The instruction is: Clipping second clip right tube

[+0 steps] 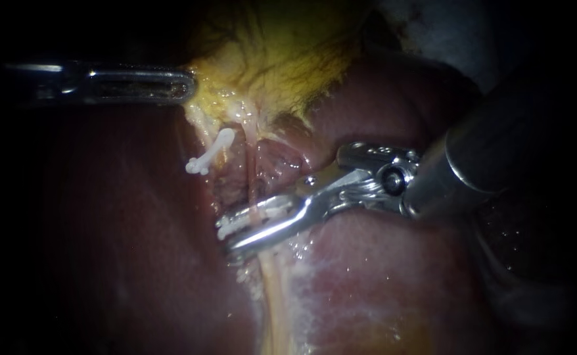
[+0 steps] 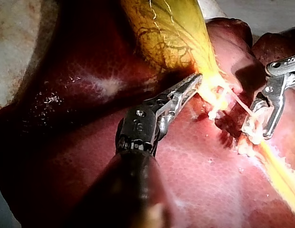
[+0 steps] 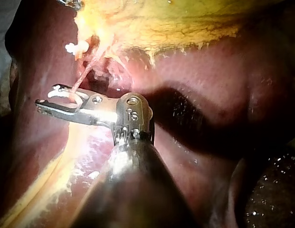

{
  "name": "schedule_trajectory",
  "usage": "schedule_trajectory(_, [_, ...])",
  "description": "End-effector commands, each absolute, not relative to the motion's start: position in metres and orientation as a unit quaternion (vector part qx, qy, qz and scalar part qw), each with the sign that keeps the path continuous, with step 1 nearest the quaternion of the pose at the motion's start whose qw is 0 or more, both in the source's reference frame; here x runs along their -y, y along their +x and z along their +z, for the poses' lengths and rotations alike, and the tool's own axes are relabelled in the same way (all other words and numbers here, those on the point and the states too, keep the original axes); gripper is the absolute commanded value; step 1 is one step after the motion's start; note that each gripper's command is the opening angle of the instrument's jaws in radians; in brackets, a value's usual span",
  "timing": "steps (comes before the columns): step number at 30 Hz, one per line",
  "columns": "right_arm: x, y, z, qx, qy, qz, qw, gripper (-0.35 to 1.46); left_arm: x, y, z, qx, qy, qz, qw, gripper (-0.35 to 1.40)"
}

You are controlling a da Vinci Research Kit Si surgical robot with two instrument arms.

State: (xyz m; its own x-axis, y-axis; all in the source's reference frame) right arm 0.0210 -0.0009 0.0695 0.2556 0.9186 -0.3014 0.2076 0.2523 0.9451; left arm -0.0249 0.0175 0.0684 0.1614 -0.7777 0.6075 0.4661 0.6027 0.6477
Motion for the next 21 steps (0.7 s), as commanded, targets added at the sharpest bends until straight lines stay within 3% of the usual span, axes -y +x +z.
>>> schedule_trajectory(1, [0.0009,0.0211,0.0695,-0.530,0.532,0.302,0.587,0.04,-0.0175,-0.0249,0.0684,0.495,0.157,-0.417,0.746,-0.35])
schedule_trajectory(5, [0.0009,0.0211,0.0695,-0.527,0.533,0.308,0.586,-0.07,-0.0175,-0.0249,0.0684,0.495,0.157,-0.417,0.746,-0.35])
schedule_trajectory(9, [0.0009,0.0211,0.0696,-0.521,0.538,0.316,0.582,-0.35,-0.0175,-0.0249,0.0684,0.495,0.157,-0.417,0.746,-0.35])
schedule_trajectory(21, [0.0010,0.0210,0.0698,-0.506,0.534,0.318,0.598,-0.35,-0.0175,-0.0249,0.0684,0.495,0.157,-0.417,0.746,-0.35])
